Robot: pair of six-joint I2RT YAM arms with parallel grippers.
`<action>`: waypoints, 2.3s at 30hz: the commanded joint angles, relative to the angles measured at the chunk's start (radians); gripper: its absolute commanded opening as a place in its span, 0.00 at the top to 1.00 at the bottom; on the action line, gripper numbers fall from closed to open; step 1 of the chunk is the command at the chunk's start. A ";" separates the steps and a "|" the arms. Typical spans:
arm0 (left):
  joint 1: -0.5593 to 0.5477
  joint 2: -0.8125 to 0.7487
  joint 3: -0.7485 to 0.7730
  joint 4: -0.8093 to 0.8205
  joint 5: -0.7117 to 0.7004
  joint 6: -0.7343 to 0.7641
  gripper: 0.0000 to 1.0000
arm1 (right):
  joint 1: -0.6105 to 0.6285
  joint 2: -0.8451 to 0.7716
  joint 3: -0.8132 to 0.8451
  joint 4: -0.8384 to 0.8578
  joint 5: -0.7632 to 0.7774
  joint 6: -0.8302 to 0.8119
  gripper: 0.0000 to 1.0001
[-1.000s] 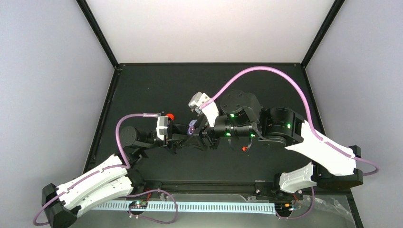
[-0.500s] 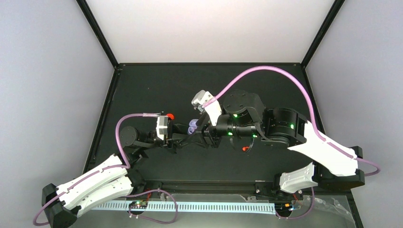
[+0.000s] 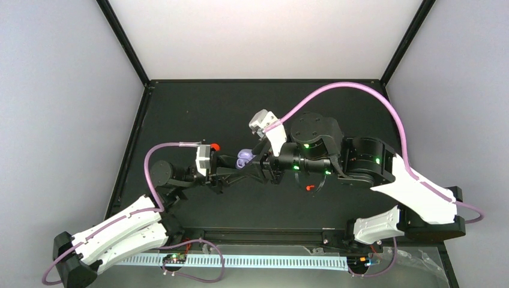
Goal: Insert the wireless bluetooth earbuds into the charging case
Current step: Pick up the earbud from the center of the board.
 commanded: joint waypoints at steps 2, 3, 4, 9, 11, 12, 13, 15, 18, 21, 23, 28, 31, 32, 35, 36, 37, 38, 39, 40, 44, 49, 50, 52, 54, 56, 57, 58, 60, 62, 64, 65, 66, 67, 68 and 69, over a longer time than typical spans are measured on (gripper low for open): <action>-0.017 0.002 -0.004 0.127 0.006 -0.043 0.98 | -0.006 -0.028 0.047 -0.010 0.087 0.000 0.37; -0.017 0.005 -0.004 0.129 0.005 -0.043 0.98 | -0.006 -0.031 0.055 -0.019 0.096 -0.002 0.37; -0.017 0.008 -0.004 0.130 -0.002 -0.043 0.99 | -0.006 -0.037 0.057 -0.023 0.110 -0.002 0.37; -0.017 0.002 -0.033 0.094 -0.127 -0.004 0.98 | -0.038 -0.130 -0.056 0.019 0.224 0.011 0.37; -0.017 -0.014 -0.061 0.086 -0.191 0.012 0.98 | -0.112 -0.202 -0.196 0.084 0.203 0.041 0.36; -0.017 -0.025 -0.075 0.083 -0.213 0.024 0.99 | -0.149 -0.240 -0.253 0.116 0.191 0.054 0.36; -0.016 -0.035 -0.087 0.078 -0.228 0.037 0.98 | -0.186 -0.285 -0.314 0.141 0.192 0.067 0.36; -0.015 -0.062 -0.101 0.053 -0.253 0.055 0.98 | -0.258 -0.342 -0.420 0.181 0.207 0.086 0.35; -0.015 -0.104 -0.105 -0.009 -0.255 0.087 0.98 | -0.312 -0.410 -0.572 0.245 0.241 0.106 0.35; -0.015 -0.148 -0.107 -0.084 -0.238 0.107 0.99 | -0.366 -0.430 -0.714 0.291 0.188 0.125 0.36; -0.016 -0.178 -0.111 -0.127 -0.219 0.111 0.98 | -0.406 -0.423 -0.814 0.330 0.128 0.141 0.38; -0.015 -0.256 -0.131 -0.213 -0.195 0.107 0.98 | -0.449 -0.331 -1.042 0.469 0.033 0.151 0.44; -0.015 -0.297 -0.157 -0.227 -0.201 0.096 0.99 | -0.466 -0.245 -1.108 0.529 0.023 0.165 0.46; -0.016 -0.310 -0.166 -0.228 -0.204 0.092 0.98 | -0.473 -0.227 -1.131 0.553 0.032 0.170 0.46; -0.018 -0.339 -0.188 -0.228 -0.209 0.083 0.98 | -0.532 -0.167 -1.184 0.615 0.032 0.186 0.49; -0.017 -0.346 -0.195 -0.228 -0.210 0.080 0.98 | -0.549 -0.144 -1.197 0.633 0.021 0.192 0.49; -0.017 -0.351 -0.201 -0.227 -0.209 0.077 0.98 | -0.561 -0.122 -1.204 0.647 0.012 0.198 0.50; -0.017 -0.354 -0.203 -0.225 -0.207 0.074 0.98 | -0.565 -0.101 -1.206 0.658 0.004 0.202 0.51; -0.017 -0.357 -0.207 -0.224 -0.204 0.073 0.99 | -0.566 -0.084 -1.206 0.665 -0.003 0.206 0.52; -0.017 -0.360 -0.209 -0.227 -0.201 0.072 0.98 | -0.566 -0.070 -1.205 0.670 -0.006 0.209 0.53; -0.017 -0.379 -0.218 -0.241 -0.201 0.079 0.98 | -0.566 -0.017 -1.196 0.680 0.003 0.207 0.56; -0.017 -0.407 -0.239 -0.246 -0.208 0.074 0.98 | -0.566 0.061 -1.176 0.681 0.023 0.198 0.61; -0.017 -0.413 -0.242 -0.250 -0.209 0.073 0.98 | -0.566 0.073 -1.172 0.679 0.031 0.196 0.63; -0.017 -0.426 -0.247 -0.259 -0.212 0.073 0.98 | -0.566 0.096 -1.166 0.678 0.035 0.190 0.65; -0.017 -0.440 -0.251 -0.269 -0.215 0.072 0.98 | -0.567 0.115 -1.156 0.673 0.039 0.181 0.67; -0.017 -0.455 -0.253 -0.280 -0.222 0.075 0.99 | -0.566 0.130 -1.147 0.667 0.037 0.168 0.68; -0.017 -0.461 -0.255 -0.283 -0.225 0.075 0.99 | -0.566 0.137 -1.142 0.666 0.035 0.160 0.68; -0.017 -0.467 -0.255 -0.287 -0.227 0.077 0.98 | -0.566 0.144 -1.137 0.662 0.034 0.153 0.69; -0.017 -0.476 -0.255 -0.294 -0.230 0.077 0.99 | -0.566 0.158 -1.124 0.653 0.028 0.136 0.72; -0.017 -0.481 -0.256 -0.298 -0.232 0.077 0.98 | -0.566 0.170 -1.112 0.643 0.018 0.123 0.75; -0.016 -0.484 -0.257 -0.302 -0.232 0.077 0.98 | -0.566 0.180 -1.104 0.638 0.005 0.114 0.80; -0.017 -0.485 -0.258 -0.304 -0.232 0.074 0.98 | -0.565 0.181 -1.101 0.637 0.000 0.109 0.82; -0.017 -0.487 -0.259 -0.302 -0.232 0.072 0.98 | -0.563 0.181 -1.099 0.639 -0.008 0.104 0.83; -0.017 -0.488 -0.260 -0.302 -0.232 0.071 0.99 | -0.561 0.182 -1.096 0.639 -0.012 0.095 0.85; -0.017 -0.489 -0.261 -0.303 -0.232 0.071 0.99 | -0.555 0.185 -1.091 0.636 -0.012 0.087 0.86; -0.018 -0.490 -0.262 -0.302 -0.231 0.071 0.98 | -0.549 0.187 -1.083 0.632 -0.013 0.078 0.87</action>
